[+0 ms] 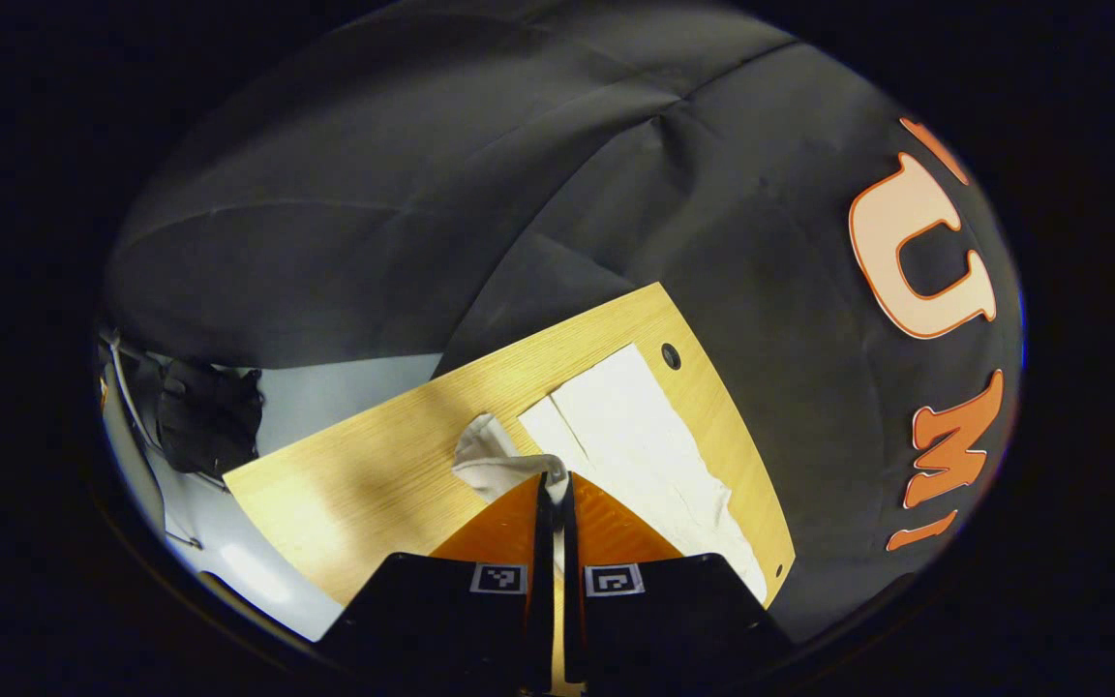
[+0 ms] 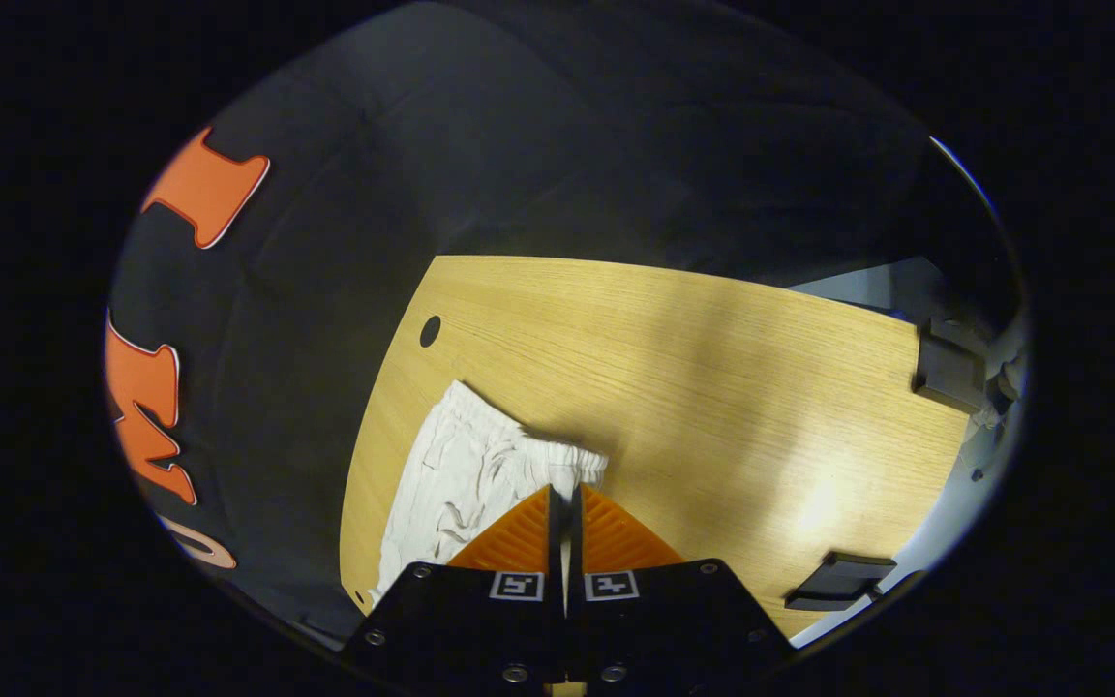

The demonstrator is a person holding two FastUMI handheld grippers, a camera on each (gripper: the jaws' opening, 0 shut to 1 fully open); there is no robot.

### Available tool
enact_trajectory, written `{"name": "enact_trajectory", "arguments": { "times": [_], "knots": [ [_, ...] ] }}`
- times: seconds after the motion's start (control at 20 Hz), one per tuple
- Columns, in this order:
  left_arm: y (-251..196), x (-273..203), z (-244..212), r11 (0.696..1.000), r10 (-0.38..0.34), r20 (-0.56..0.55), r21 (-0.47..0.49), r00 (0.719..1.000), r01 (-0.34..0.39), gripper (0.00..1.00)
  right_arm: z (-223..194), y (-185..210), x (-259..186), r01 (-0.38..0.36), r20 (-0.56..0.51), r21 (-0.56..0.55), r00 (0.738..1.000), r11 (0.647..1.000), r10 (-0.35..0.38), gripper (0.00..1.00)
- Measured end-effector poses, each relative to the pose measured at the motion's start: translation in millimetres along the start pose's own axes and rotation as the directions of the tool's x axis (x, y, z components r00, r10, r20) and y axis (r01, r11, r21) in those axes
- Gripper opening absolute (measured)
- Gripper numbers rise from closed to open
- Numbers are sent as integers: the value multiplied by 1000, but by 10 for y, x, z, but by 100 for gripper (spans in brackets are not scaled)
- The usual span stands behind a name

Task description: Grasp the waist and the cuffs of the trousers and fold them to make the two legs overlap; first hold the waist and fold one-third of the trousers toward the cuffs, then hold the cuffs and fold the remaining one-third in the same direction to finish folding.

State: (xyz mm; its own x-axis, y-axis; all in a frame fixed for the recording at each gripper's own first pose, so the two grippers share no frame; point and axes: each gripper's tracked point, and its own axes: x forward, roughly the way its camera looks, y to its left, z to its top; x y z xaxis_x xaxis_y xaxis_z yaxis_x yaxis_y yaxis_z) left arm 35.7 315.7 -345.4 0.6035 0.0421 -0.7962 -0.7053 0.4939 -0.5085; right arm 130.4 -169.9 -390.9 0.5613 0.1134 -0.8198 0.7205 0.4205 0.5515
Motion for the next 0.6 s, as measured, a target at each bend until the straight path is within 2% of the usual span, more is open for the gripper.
{"name": "enact_trajectory", "arguments": {
  "times": [0.3,0.55,0.6],
  "knots": [
    [-250,249,232,996,-18,-50,89,999,22,10,116,384,15,22,5,13,1000,1000,-22,1],
    [-456,709,386,979,10,-126,203,992,16,8,215,736,174,47,-9,25,999,999,-47,1],
    [-490,798,431,973,20,-140,231,990,13,8,238,821,217,49,-16,20,999,999,-49,6]
  ]
}}
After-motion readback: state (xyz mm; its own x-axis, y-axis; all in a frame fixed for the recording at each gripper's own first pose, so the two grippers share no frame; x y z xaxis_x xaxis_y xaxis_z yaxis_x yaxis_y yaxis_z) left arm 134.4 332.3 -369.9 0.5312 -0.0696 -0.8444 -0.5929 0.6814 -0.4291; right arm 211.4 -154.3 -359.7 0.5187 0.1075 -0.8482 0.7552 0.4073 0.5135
